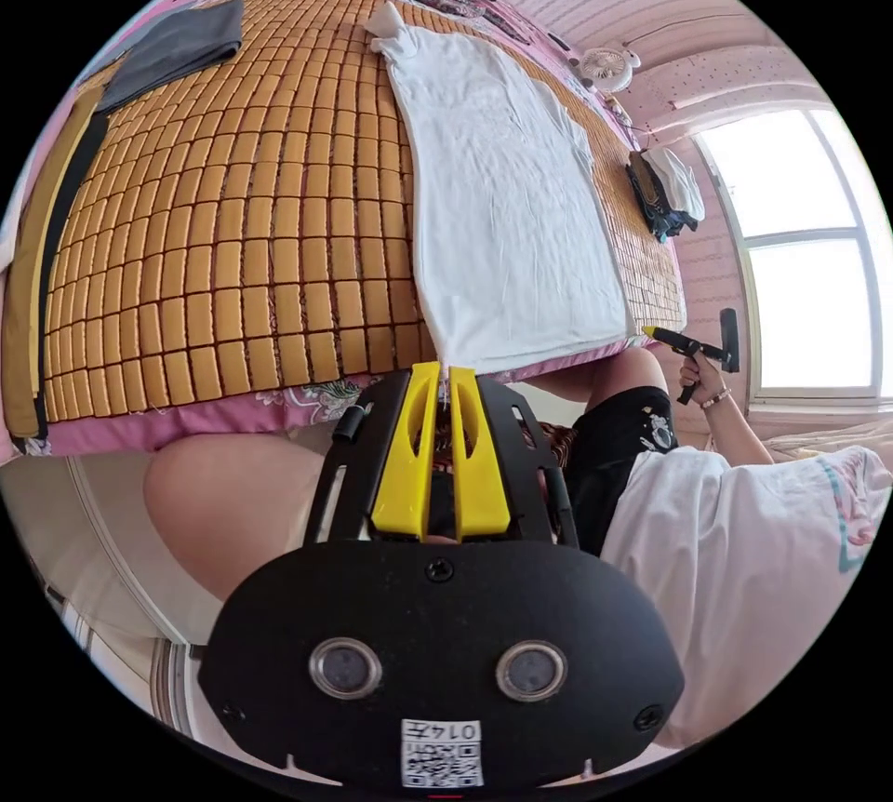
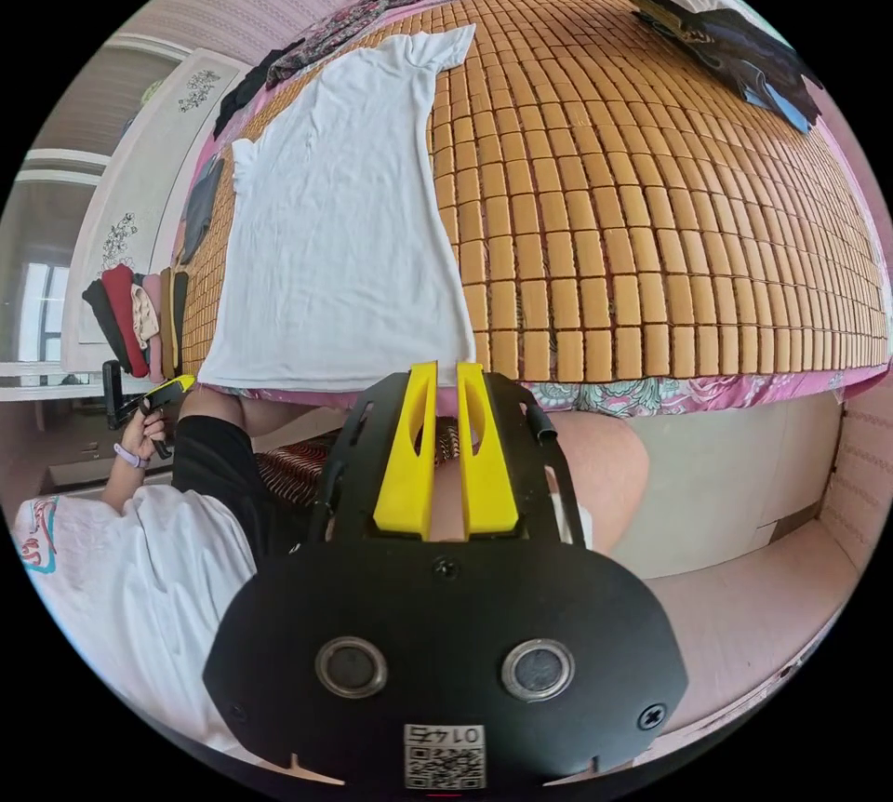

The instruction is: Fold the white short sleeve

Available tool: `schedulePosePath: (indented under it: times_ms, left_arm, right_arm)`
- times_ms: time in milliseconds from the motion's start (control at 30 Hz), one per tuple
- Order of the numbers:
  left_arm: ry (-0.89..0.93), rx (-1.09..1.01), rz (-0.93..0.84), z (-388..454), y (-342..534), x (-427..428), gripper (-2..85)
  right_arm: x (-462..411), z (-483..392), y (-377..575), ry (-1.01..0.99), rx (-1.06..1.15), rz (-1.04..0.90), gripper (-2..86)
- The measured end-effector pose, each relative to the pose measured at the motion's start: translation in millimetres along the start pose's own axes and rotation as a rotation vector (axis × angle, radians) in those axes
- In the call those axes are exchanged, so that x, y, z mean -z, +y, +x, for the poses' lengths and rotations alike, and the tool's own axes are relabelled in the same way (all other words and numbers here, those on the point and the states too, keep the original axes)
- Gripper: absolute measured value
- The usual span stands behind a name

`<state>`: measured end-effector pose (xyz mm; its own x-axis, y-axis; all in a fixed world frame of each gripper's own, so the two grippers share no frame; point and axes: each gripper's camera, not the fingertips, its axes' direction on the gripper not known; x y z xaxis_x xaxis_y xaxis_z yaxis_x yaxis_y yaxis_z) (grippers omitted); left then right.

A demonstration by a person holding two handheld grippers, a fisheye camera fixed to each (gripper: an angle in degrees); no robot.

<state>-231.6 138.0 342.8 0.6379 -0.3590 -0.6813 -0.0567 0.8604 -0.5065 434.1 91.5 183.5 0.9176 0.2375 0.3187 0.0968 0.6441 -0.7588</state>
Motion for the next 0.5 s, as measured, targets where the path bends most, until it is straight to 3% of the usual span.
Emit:
schedulePosePath:
  times_ms: [233, 500]
  left_arm:
    - [-0.072, 0.010, 0.117, -55.8, -21.8, 37.3, -0.8]
    - [-0.133, -0.052, 0.251, -106.3, -128.5, 28.8, -0.9]
  right_arm:
    - [21.7, -9.1, -56.4, 0.058, 0.055, 0.111, 4.9]
    - [33.0, -39.9, -206.7, 0.180, 0.139, 0.322, 6.0]
